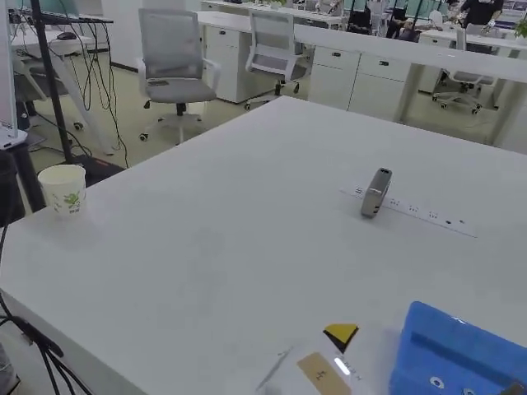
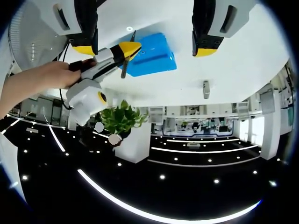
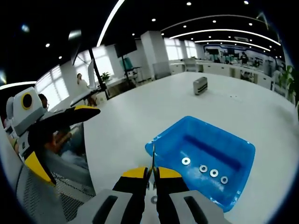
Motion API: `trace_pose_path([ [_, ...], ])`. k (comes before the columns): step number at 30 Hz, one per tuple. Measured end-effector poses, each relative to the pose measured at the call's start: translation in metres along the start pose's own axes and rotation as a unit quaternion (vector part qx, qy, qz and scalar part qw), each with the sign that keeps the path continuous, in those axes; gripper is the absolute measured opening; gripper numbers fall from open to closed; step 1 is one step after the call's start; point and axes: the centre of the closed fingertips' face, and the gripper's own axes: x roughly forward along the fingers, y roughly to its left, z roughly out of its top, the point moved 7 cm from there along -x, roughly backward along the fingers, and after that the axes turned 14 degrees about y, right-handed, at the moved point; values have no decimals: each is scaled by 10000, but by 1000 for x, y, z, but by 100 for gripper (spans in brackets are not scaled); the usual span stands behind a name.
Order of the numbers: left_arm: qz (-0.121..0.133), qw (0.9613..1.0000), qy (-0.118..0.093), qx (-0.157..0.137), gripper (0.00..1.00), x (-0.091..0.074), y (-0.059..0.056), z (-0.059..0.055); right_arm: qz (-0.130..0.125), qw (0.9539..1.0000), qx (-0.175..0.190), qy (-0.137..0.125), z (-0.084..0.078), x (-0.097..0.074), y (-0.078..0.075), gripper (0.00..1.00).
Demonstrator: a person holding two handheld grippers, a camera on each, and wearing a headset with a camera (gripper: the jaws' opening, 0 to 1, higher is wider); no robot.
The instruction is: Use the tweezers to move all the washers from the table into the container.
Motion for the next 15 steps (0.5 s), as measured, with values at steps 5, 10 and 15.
trace_pose_path([
  [5, -9, 10000, 8, 6, 84, 0, 0, 0, -45, 9999, 77, 148, -7, 0, -4, 4],
  [10, -17, 10000, 20, 12, 84, 0, -1, 0, 8, 9996, 63, 261, -10, 2, -2, 4],
  [15, -21, 10000, 29, 25, 84, 0, -1, -1, -28, 9996, -14, 295, -11, 3, 1, 4],
])
